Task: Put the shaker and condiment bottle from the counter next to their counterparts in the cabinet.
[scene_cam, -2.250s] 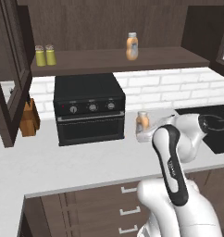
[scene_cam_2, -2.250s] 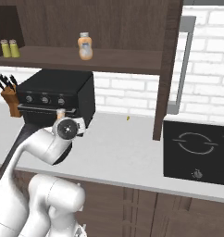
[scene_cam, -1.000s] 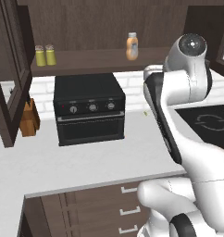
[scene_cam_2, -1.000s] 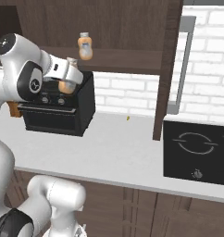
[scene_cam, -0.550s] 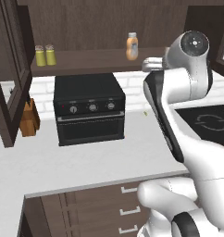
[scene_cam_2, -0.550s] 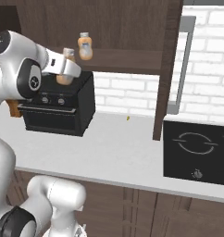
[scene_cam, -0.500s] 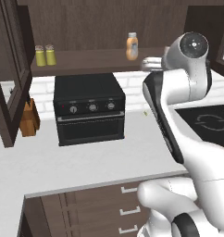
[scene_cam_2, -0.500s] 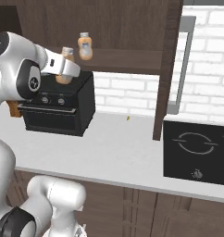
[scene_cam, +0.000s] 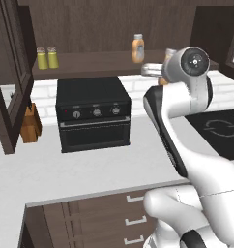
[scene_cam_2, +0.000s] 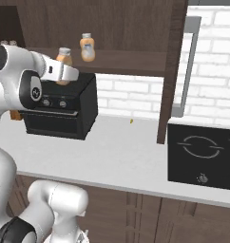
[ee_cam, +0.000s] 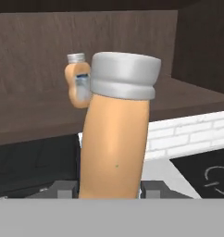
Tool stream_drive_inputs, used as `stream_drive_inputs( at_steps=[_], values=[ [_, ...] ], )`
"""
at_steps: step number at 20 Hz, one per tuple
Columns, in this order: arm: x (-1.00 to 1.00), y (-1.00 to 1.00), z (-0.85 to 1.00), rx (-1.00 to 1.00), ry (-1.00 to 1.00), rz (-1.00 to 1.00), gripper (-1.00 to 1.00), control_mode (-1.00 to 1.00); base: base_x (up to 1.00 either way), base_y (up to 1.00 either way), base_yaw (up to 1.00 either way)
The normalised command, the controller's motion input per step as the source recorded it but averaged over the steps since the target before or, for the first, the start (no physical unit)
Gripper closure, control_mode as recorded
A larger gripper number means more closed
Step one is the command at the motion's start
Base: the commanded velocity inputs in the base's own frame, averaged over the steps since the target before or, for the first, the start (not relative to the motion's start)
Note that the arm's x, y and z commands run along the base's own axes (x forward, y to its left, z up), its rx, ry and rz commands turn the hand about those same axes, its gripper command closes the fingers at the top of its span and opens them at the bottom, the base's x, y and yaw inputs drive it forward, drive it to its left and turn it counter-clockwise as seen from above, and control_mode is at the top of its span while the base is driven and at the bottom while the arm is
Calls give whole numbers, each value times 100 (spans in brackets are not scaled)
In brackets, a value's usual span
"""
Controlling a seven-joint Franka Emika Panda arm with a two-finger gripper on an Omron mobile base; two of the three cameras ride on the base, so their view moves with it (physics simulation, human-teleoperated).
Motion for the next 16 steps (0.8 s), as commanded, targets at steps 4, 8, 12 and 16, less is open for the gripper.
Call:
stream_drive_inputs(
  at_steps=[4, 8, 12, 16],
  values=[
    [30, 19, 10, 0, -12, 5, 100, -100, 0, 0, 0],
    [-2, 8, 8, -3, -2, 2, 100, -100, 0, 0, 0],
    [15, 11, 0, 0, 0, 0, 100, -100, 0, 0, 0],
    [22, 45, 16, 0, -6, 3, 100, -100, 0, 0, 0]
  ],
)
